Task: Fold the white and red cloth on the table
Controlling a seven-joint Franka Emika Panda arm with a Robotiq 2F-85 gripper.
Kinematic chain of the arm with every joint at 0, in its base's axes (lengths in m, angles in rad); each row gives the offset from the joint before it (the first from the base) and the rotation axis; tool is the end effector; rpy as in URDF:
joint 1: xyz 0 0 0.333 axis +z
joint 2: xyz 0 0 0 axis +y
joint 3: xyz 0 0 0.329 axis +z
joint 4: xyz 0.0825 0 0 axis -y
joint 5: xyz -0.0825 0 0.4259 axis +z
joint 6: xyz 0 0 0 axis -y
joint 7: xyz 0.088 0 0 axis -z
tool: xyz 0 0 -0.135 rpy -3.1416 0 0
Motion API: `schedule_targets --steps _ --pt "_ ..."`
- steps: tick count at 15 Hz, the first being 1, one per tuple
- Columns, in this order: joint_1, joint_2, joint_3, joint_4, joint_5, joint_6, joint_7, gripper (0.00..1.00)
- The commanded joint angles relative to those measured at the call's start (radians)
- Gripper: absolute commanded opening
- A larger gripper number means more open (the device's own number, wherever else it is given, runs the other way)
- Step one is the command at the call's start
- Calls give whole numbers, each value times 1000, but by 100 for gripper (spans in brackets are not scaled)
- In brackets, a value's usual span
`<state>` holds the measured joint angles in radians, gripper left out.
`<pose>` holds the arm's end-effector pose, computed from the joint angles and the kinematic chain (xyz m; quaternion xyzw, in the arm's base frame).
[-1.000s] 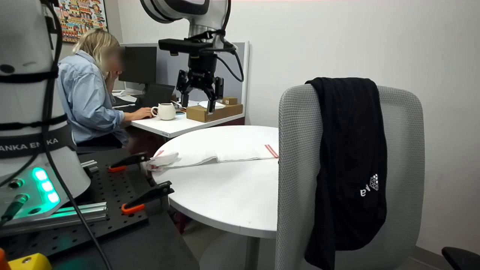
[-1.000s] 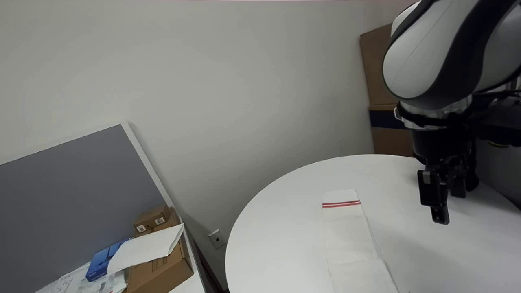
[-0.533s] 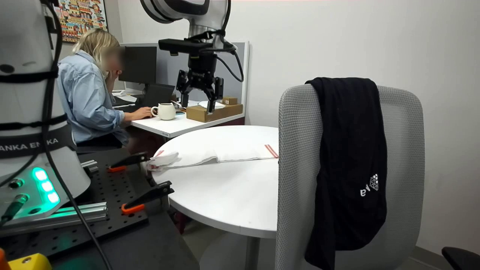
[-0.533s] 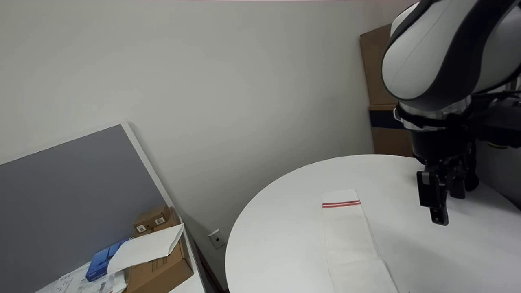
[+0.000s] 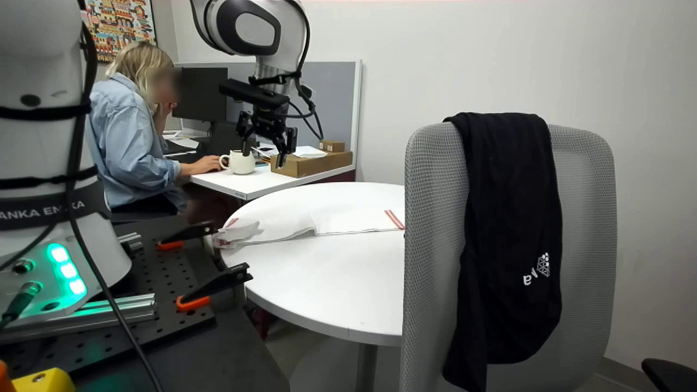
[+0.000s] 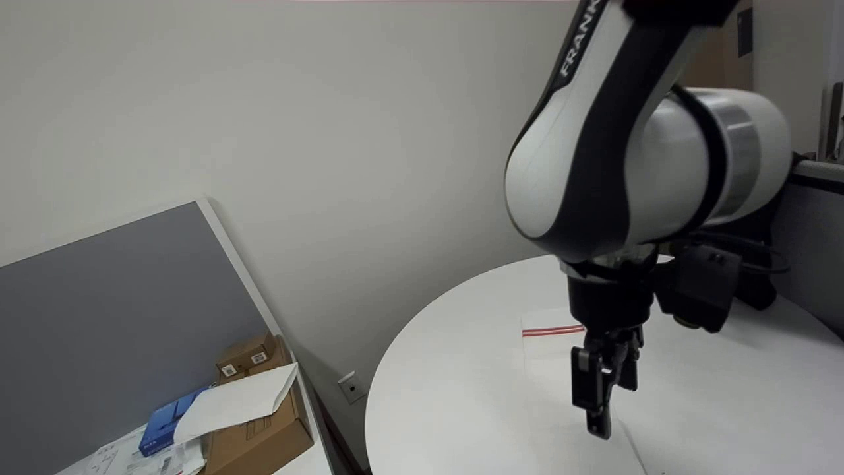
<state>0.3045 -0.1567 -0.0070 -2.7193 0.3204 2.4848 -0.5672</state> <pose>0.3908 0.1242 0.2184 -0.9501 -0.2953 0.0256 0.0973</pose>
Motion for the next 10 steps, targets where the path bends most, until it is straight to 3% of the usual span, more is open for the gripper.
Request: schedule_targets --steps 1,4,10 --pt "6 189 65 102 80 45 -72 100" --pt "-39 312 126 167 63 42 -104 100" --pt "-121 522 211 289 -100 26 -114 100"
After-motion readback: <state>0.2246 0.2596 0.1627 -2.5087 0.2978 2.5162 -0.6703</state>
